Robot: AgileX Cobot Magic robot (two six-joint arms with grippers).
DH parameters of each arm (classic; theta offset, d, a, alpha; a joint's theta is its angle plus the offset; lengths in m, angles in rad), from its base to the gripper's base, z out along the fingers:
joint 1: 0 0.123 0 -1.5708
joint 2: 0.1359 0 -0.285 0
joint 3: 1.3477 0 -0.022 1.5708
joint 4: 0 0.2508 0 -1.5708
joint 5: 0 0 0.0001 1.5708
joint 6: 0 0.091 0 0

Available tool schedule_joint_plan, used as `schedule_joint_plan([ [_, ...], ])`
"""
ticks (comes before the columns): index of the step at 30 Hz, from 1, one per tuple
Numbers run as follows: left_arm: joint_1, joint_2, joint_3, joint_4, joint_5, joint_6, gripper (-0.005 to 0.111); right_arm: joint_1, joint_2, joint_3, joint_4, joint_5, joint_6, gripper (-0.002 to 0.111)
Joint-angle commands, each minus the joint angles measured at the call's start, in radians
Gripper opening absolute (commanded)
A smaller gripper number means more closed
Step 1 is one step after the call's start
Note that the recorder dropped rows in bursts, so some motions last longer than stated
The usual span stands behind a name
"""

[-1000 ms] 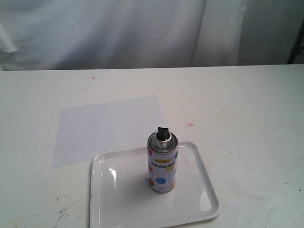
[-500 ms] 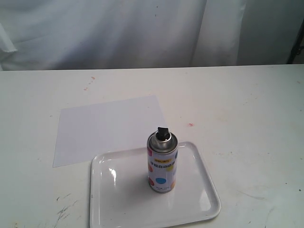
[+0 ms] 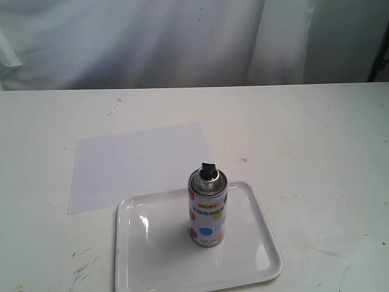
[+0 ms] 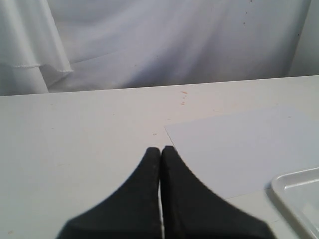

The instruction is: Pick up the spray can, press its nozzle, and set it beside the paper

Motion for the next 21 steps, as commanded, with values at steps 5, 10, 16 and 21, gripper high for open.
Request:
schedule_joint_plan([
  [5, -0.006, -0.004, 0.004, -0.002, -0.003, 0.003, 0.000, -0.005, -0.002, 0.004, 0.002, 0.003, -0.001, 0.000],
  [10, -0.006, -0.004, 0.004, -0.002, -0.003, 0.003, 0.000, -0.005, -0.002, 0.004, 0.002, 0.003, 0.005, 0.000],
  [16, -0.006, -0.004, 0.004, -0.002, -0.003, 0.003, 0.000, -0.005, -0.002, 0.004, 0.002, 0.003, 0.005, 0.000],
  [21, -0.006, -0.004, 0.004, -0.002, -0.003, 0.003, 0.000, -0.049, -0.026, 0.004, 0.002, 0.003, 0.001, 0.000],
])
